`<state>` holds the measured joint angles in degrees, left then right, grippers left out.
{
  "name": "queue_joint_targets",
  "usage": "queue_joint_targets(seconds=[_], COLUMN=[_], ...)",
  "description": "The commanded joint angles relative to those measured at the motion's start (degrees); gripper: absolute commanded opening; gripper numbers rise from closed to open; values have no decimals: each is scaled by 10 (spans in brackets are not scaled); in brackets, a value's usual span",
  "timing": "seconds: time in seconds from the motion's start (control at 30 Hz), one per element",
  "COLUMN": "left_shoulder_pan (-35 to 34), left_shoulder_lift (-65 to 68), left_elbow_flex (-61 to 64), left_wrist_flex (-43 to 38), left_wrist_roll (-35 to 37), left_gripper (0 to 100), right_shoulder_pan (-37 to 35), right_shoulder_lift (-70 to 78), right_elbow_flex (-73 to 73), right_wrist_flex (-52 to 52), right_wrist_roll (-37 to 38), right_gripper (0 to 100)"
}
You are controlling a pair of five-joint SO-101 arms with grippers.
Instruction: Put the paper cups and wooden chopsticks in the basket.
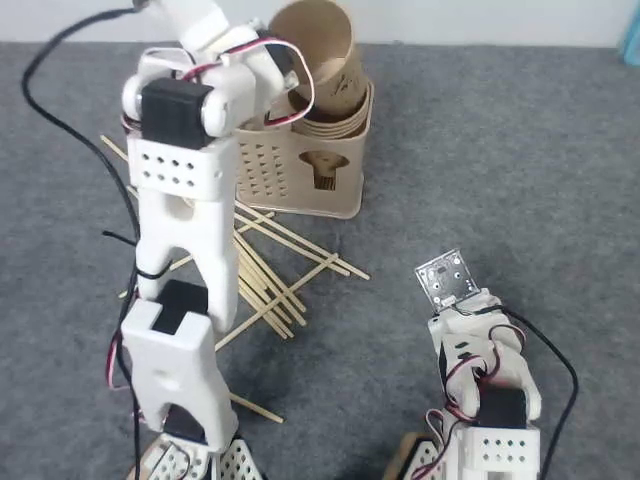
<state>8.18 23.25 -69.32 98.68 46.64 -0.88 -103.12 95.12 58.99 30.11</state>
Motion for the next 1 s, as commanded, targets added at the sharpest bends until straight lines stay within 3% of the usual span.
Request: queue_joint_targets(seconds=[0.0,0.4,0.67,0.97], left_shoulder_pan=[-12,-8,-8,-4], left_shoulder_lift=[-8,-7,-14,-45], left_elbow_flex=[-18,65,69,52], left_wrist_flex=[19,18,18,18], left_wrist_roll=[3,-90,-101,-101], left_gripper=[13,17,262,239], right_shoulder_pan=[4,4,2,2], right_shoulder_lift=[-7,-7,-7,-7], right_elbow_flex=[11,11,11,11], right_wrist_flex=[-11,-13,-12,-13], right_wrist_roll=[10,11,11,11], right_gripper=[8,8,8,8])
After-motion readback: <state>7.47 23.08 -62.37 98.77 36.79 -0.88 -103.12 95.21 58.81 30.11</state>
